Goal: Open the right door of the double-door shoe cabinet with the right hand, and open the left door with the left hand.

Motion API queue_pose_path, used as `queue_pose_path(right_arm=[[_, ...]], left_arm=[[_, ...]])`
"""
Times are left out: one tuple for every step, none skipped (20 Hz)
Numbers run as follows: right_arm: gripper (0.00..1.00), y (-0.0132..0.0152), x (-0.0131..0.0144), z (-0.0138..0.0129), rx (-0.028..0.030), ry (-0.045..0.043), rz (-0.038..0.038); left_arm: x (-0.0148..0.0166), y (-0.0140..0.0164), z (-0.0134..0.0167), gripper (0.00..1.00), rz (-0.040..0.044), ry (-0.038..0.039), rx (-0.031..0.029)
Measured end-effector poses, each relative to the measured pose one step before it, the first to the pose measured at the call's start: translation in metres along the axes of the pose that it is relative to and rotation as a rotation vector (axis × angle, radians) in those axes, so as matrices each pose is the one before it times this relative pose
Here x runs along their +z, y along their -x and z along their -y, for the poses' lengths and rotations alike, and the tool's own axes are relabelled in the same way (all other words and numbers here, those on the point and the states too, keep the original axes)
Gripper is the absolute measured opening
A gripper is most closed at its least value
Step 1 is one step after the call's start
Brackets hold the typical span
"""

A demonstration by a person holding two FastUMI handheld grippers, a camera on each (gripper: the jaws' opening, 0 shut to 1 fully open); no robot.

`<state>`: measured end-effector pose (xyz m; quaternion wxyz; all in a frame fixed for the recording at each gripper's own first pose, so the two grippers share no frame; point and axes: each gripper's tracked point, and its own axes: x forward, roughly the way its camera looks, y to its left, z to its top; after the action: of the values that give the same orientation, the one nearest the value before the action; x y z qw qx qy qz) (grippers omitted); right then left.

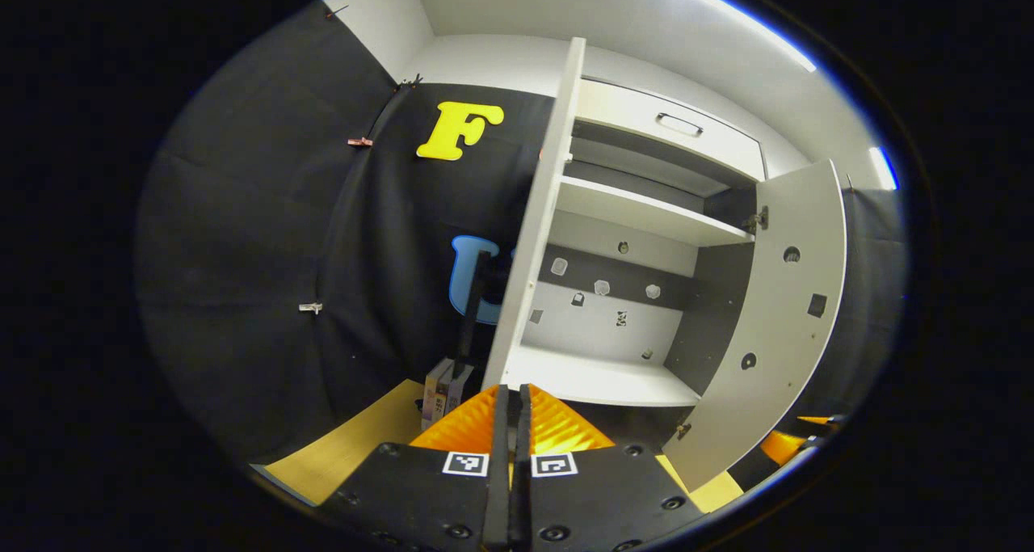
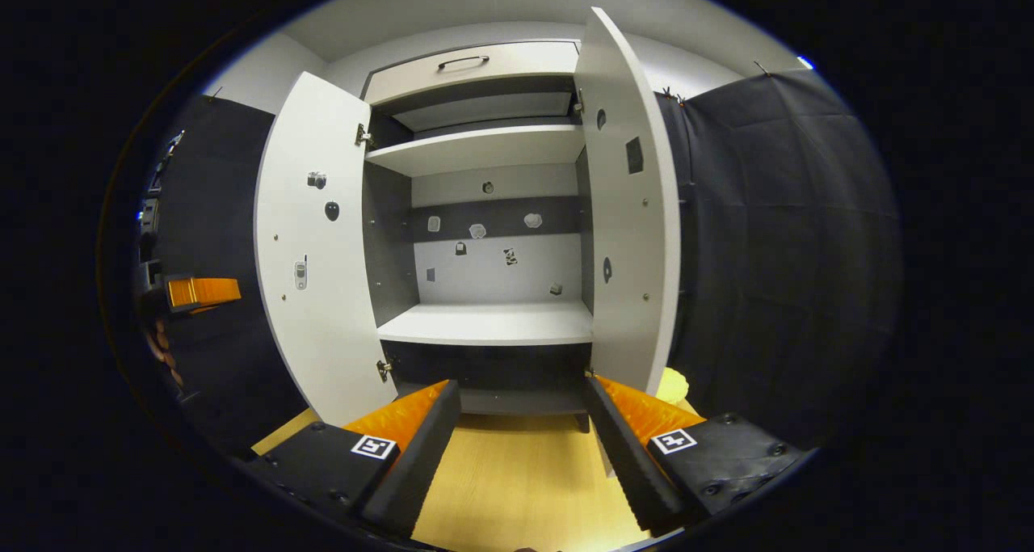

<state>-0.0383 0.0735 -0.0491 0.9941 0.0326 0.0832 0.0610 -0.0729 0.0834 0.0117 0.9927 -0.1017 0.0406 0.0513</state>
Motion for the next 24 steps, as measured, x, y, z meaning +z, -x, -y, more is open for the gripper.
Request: queue_pose_path(right_arm=[[0.99,0.00578,0.00414,0.00939,0.00374,0.00345,0.01323],[0.99,0.00425,0.00329,0.00768,0.00787,-0.00358,0.01068],[0.98,0.00253,0.00137,0.00475,0.01129,-0.00972,0.00229],[0.98,0.00317,0.00192,0.00366,0.01107,-0.01292,0.00366],[0.98,0.00258,0.00391,0.00432,0.00576,-0.01085,0.01144],[0.98,0.00149,0.00348,0.00412,0.00137,-0.00499,0.00723],[0.98,0.00197,0.00168,0.00373,0.00053,-0.00189,0.00038],[0.99,0.00178,0.00425,0.00274,-0.00081,-0.00130,0.00737],[0.99,0.00090,0.00467,0.00347,-0.00244,-0.00024,0.00848],[0.99,0.00051,0.00291,0.00379,-0.00562,0.00167,0.00668],[0.99,-0.00053,0.00156,0.00475,-0.01025,0.00102,0.00321],[0.98,-0.00113,0.00020,0.00363,-0.00992,-0.00264,-0.00169],[0.98,-0.00214,-0.00025,0.00284,-0.01052,-0.00310,-0.00316],[0.98,-0.00261,-0.00154,0.00368,-0.01404,-0.00080,-0.00258],[0.99,-0.00226,-0.00211,0.00281,-0.01293,0.00271,-0.00348],[0.98,-0.00242,-0.00289,0.00203,-0.01331,0.00550,-0.00762],[0.98,-0.00226,-0.00342,-0.00002,-0.01059,0.00440,-0.01263],[0.98,-0.00129,-0.00208,-0.00181,-0.00608,0.00147,-0.00910],[0.99,-0.00212,-0.00001,-0.00263,-0.00647,0.00076,-0.00308],[0.99,-0.00147,0.00029,-0.00339,-0.00501,0.00380,0.00038],[0.99,-0.00167,0.00023,-0.00405,-0.00443,0.00771,0.00096],[0.98,-0.00175,0.00097,-0.00412,-0.00540,0.00827,0.00329],[0.98,-0.00251,0.00098,-0.00439,-0.00501,0.00599,0.00421],[0.98,-0.00181,0.00051,-0.00443,-0.00583,0.00306,0.00332]], left_arm=[[-0.00555,0.00756,0.01135,0.08,-0.01795,-0.01665,0.00165],[-0.00527,0.00756,0.01177,0.11,-0.00806,-0.01341,0.00117],[-0.00061,0.00747,0.00891,0.14,0.00514,-0.00906,0.00409],[-0.00089,0.00740,0.00883,0.21,0.00798,-0.00761,0.00135],[-0.00173,0.00579,0.00881,0.32,0.00494,-0.00666,0.00088],[-0.00322,0.00582,0.00611,0.43,-0.00256,-0.00506,0.00499],[-0.00300,0.00246,0.00595,0.54,-0.00524,-0.00113,-0.00145],[-0.00089,0.00300,0.00652,0.73,0.00002,0.00154,-0.00514],[0.00215,0.00081,0.00160,0.75,0.00958,-0.00079,0.00626],[0.00215,-0.00045,-0.00267,0.89,0.00843,-0.00822,0.01400],[0.00380,0.00119,-0.00385,0.93,0.01148,-0.01353,0.01741],[0.00423,0.00139,-0.00371,0.95,0.01542,-0.01614,0.01270],[0.00378,-0.00106,-0.00137,0.95,0.01339,-0.01789,0.00092],[-0.00049,-0.00243,0.00124,0.95,0.01003,-0.01848,-0.00480],[0.00111,-0.00131,-0.00087,0.95,0.00823,-0.02045,-0.00649],[0.00013,-0.00295,-0.00040,0.95,0.00714,-0.02092,-0.00911],[-0.00096,-0.00395,-0.00020,0.95,0.00429,-0.02195,-0.00870],[-0.00082,-0.00370,-0.00127,0.95,0.00483,-0.02283,-0.00363],[-0.00017,-0.00296,-0.00303,0.95,0.00522,-0.01926,0.00122],[-0.00004,-0.00188,-0.00273,0.92,0.00493,-0.01096,-0.00041],[-0.00040,-0.00267,-0.00232,0.95,0.00498,-0.00046,-0.00332],[-0.00243,-0.00261,-0.00071,0.95,0.00190,0.00872,-0.00791],[-0.00288,-0.00326,-0.00130,0.95,-0.00230,0.01383,-0.00962],[-0.00579,-0.00432,-0.00133,0.95,-0.00824,0.01091,-0.00916]])
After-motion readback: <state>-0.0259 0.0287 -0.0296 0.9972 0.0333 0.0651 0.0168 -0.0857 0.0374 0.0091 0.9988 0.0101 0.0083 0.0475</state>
